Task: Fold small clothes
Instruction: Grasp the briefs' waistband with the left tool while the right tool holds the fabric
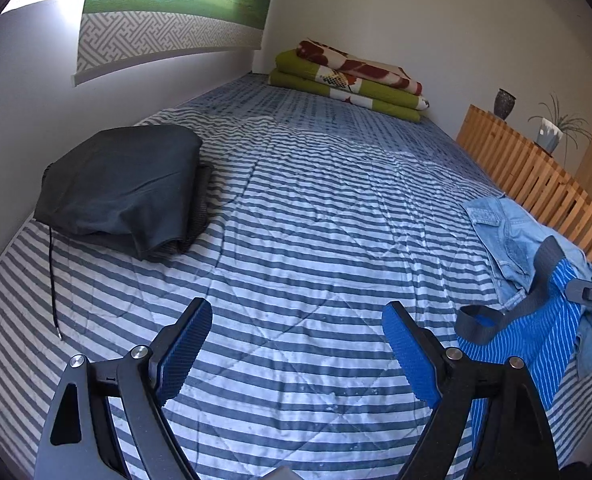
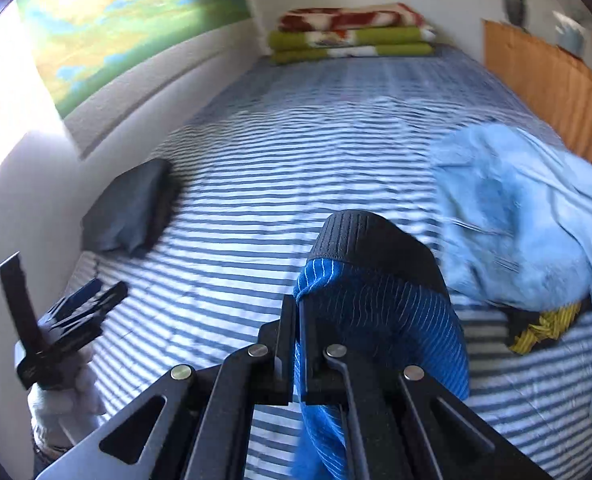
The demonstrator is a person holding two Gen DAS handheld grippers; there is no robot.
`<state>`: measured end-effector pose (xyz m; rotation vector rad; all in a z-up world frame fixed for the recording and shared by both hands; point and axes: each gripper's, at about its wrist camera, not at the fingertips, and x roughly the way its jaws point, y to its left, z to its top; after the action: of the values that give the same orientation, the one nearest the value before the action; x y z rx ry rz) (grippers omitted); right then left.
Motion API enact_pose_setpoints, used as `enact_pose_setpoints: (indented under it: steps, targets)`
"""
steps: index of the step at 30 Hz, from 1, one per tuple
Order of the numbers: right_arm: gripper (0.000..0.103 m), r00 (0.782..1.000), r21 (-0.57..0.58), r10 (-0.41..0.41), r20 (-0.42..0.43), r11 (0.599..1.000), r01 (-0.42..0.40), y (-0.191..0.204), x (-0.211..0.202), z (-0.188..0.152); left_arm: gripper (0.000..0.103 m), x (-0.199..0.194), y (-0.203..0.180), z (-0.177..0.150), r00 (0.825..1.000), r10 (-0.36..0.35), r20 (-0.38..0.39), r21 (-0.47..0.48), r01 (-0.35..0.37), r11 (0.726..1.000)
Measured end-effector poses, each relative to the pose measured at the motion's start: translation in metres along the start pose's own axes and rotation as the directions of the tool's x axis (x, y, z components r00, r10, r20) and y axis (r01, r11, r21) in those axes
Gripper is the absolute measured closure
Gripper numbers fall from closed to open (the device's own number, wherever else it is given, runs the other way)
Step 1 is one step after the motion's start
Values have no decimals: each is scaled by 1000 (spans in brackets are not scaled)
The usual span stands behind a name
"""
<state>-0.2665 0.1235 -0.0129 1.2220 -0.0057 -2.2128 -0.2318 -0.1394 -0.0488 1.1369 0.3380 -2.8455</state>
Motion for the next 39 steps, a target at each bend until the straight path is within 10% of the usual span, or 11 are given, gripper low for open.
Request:
enact_pose_setpoints:
  steps: [5, 7, 9, 15, 19, 25, 31, 34, 39]
  targets:
    - [100, 974, -84, 210, -86, 973, -217, 78, 36, 10, 14, -9, 44, -2, 998, 58, 8, -54, -57, 997]
    - [80, 956, -128, 257, -143, 953, -276, 98, 41, 11, 14, -10, 61, -5, 997, 71, -1, -83, -71, 994]
    - [50, 969, -144, 221, -114, 961, -236, 99, 39, 9, 14, -9, 72, -8, 997, 77, -12, -90, -78, 993]
    - [49, 996, -80, 5, -84, 997, -12, 35, 48, -4, 14, 8, 66, -29, 995, 17, -96, -49, -22, 999]
    - [49, 978, 20, -162, -133, 986, 166, -34, 67, -24, 14, 29, 20, -49, 976, -84, -199, 24, 90, 996]
    - [49, 959, 229, -137, -249, 954, 195, -117, 92, -49, 14, 53, -49, -92, 939, -100, -330, 193, 171, 966]
    - [52, 955, 238, -63, -290, 962, 135, -120, 99, -71, 62, 75, -66, -114, 925, -59, -376, 208, 146, 967]
    - [91, 956, 199, -27, -293, 976, 88, -102, 96, -78, 94, 65, -62, -111, 928, -100, -359, 176, 173, 969]
    - [100, 964, 97, -113, -242, 985, 140, -84, 73, -84, 98, 53, -42, -105, 938, -124, -324, 160, 184, 970]
